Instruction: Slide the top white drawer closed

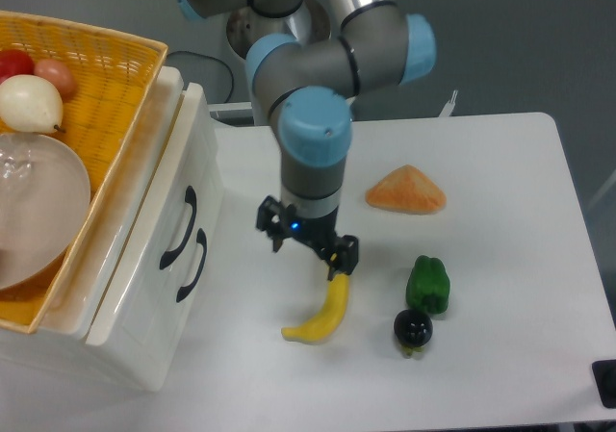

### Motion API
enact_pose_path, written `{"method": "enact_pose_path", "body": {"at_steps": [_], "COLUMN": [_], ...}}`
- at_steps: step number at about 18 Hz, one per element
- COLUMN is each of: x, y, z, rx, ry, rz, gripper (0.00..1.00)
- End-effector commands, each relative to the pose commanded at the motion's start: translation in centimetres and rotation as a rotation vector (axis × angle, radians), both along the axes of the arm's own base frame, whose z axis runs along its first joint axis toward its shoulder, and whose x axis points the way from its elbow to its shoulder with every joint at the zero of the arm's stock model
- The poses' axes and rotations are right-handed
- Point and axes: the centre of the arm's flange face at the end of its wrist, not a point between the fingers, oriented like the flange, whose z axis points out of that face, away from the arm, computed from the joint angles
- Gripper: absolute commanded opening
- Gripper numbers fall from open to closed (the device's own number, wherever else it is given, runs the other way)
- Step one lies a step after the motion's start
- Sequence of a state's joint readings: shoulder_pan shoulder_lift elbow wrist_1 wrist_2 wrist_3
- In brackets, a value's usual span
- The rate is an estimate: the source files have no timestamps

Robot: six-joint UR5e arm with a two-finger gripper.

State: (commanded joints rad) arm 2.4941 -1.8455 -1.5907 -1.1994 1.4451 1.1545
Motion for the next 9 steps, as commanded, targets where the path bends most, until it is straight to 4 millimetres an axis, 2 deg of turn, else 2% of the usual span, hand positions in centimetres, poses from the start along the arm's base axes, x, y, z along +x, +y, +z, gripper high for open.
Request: {"method": "enact_pose_path", "body": {"at_steps": [1,3,9], "x": [-0.1,-1.5,-4.4], "y": [-0.5,-3.0,-8.1], "z": [0.0,0.7,2.4], "rx": [-0.008,-0.004,0.027], "ry": [-0.001,0.013,0.011], "rz": [-0.054,-0.129,-0.296], "gripper": [1.00,1.00,1.00]}}
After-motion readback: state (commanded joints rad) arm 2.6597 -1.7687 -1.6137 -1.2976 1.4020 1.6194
